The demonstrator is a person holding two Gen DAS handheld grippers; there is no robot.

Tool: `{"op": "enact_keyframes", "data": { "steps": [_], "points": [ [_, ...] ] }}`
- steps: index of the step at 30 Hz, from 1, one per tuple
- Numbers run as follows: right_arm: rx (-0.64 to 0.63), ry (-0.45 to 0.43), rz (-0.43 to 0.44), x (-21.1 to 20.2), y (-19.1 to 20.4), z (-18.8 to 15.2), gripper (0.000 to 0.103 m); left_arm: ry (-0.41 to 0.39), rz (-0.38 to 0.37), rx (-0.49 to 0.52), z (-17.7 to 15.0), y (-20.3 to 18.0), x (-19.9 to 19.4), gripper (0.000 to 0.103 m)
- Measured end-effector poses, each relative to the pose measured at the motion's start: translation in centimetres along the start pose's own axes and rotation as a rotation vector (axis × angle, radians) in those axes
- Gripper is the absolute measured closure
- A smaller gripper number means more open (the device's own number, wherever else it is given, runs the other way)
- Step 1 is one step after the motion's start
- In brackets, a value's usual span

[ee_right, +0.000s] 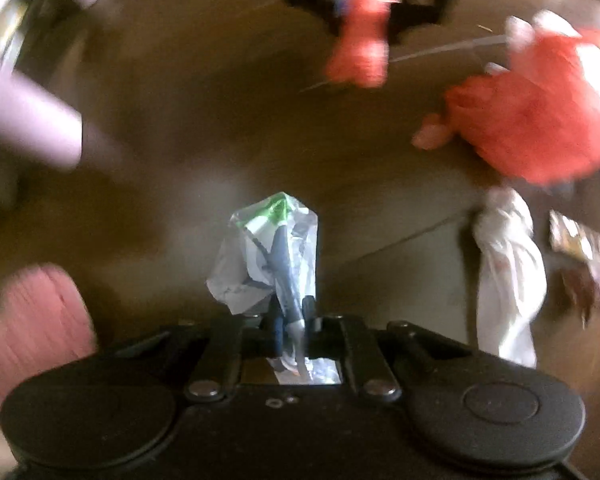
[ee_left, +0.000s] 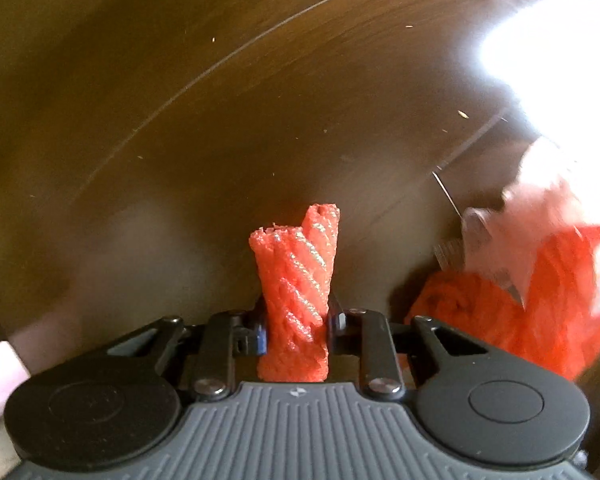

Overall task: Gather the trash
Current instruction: 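Grasp the orange foam net with left tool while right tool grasps clear wrapper, then lift the orange net and clear wrapper up over the teal wastebasket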

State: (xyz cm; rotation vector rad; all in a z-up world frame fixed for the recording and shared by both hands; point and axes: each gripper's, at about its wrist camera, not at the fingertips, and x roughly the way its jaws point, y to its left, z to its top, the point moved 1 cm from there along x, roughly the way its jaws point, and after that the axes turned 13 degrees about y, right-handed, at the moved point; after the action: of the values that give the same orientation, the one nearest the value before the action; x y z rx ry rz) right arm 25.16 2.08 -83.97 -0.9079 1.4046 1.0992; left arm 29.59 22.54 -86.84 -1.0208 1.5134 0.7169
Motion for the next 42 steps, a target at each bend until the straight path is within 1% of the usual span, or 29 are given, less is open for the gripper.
{"op": "enact_keyframes", "data": {
  "steps": [3,5,9,13,16,19,22,24,26,28,30,33,38,42],
  "points": [
    [0.213,-0.054,0.085,-4.6,-2.2,-1.0,0.095,-0.006,0.010,0.032,-2.0,-0.6,-2.5,0.079],
    [0.299,-0.083,0.102,-7.9,-3.4,-2.0,0.095,-0.010,0.016,0.056,-3.6,-1.4,-4.7,0.079],
    [0.413,-0.146,0.098,-15.3,-5.0,-3.8,0.095,-0.040,0.019,0.128,-7.4,-3.8,-10.7,0.079],
    [0.533,-0.207,0.080,-23.7,-7.2,-5.5,0.095,-0.063,-0.012,0.165,-10.6,-6.4,-16.9,0.079],
    [0.597,-0.253,0.063,-29.8,-8.5,-7.0,0.095,-0.087,-0.025,0.222,-13.1,-8.9,-21.7,0.079],
    [0.634,-0.296,0.043,-35.3,-9.6,-8.2,0.095,-0.107,-0.047,0.274,-15.2,-11.2,-26.6,0.079],
    [0.668,-0.338,0.031,-40.6,-10.4,-9.2,0.095,-0.118,-0.075,0.317,-17.3,-12.5,-31.8,0.079],
    [0.688,-0.367,0.036,-43.9,-10.6,-9.9,0.095,-0.142,-0.083,0.353,-18.7,-13.7,-35.3,0.079],
    [0.692,-0.400,0.040,-46.9,-10.5,-10.6,0.095,-0.146,-0.102,0.398,-20.0,-14.5,-38.5,0.079],
    [0.692,-0.428,0.034,-50.3,-10.7,-11.2,0.095,-0.165,-0.103,0.442,-21.3,-15.3,-41.6,0.079],
    [0.693,-0.453,0.035,-53.0,-10.9,-11.8,0.095,-0.194,-0.102,0.479,-22.5,-16.2,-44.3,0.079],
    [0.694,-0.495,0.037,-57.1,-11.5,-12.6,0.095,-0.207,-0.111,0.506,-24.1,-17.0,-48.2,0.079],
    [0.676,-0.566,0.036,-63.6,-13.1,-13.7,0.096,-0.251,-0.098,0.568,-27.6,-18.9,-54.9,0.079],
    [0.651,-0.627,0.045,-68.3,-13.8,-14.0,0.095,-0.294,-0.127,0.604,-29.7,-20.5,-60.4,0.079]
  ]
}}
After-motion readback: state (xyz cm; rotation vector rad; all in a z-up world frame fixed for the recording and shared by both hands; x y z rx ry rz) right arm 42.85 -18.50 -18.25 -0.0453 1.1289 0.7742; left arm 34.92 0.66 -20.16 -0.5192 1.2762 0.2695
